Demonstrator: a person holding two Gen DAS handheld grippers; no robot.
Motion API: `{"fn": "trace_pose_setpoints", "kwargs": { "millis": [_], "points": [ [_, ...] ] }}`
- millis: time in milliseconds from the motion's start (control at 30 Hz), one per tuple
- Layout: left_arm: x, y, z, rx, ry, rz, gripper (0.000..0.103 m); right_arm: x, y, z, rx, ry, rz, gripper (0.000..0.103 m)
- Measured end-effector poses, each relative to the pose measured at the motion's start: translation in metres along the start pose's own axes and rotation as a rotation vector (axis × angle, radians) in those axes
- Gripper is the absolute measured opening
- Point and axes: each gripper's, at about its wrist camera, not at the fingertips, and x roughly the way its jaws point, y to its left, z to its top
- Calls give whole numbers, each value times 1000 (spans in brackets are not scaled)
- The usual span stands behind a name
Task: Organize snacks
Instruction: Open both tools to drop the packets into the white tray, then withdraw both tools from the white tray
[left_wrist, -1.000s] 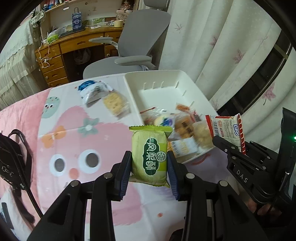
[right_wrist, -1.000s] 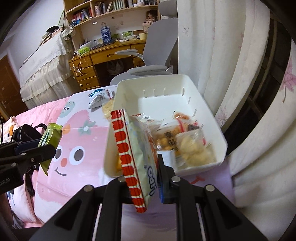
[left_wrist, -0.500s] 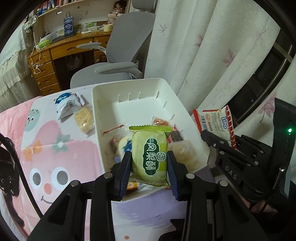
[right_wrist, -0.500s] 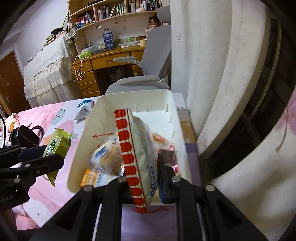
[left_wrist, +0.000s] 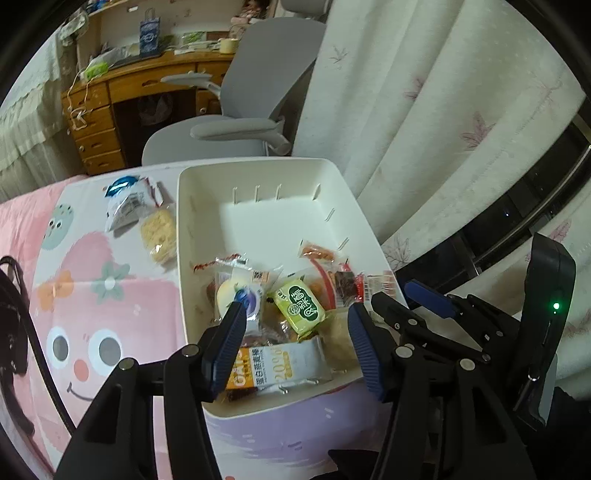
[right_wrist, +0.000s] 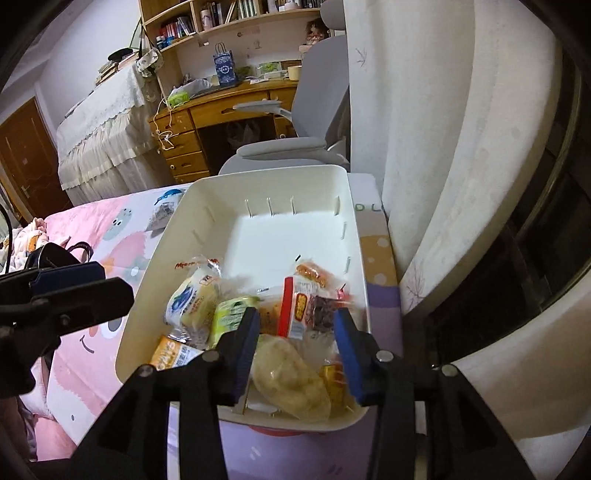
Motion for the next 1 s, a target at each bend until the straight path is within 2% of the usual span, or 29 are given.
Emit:
{"fn": "trace_pose_setpoints", "kwargs": {
  "millis": [267,433,533,700,933,1000],
  "points": [
    [-6,30,-18,-105,17,30,56,0,13,-13,34,61,74,42],
    [-16,56,-37,-143,41,73,60,0,28,-23,58,112,138,42],
    [-25,75,-51,-174,44,95,68,-1,41,-31,61,129,152,42],
    [-40,112,-69,-223,55,110,68,-1,67,-42,50,154,174,42],
    [-69,164,-81,-236,42,114,69,-2,106,-49,84,185,198,42],
    [-78,182,-83,-244,34,111,70,-1,117,-49,103,191,192,45]
  ]
}}
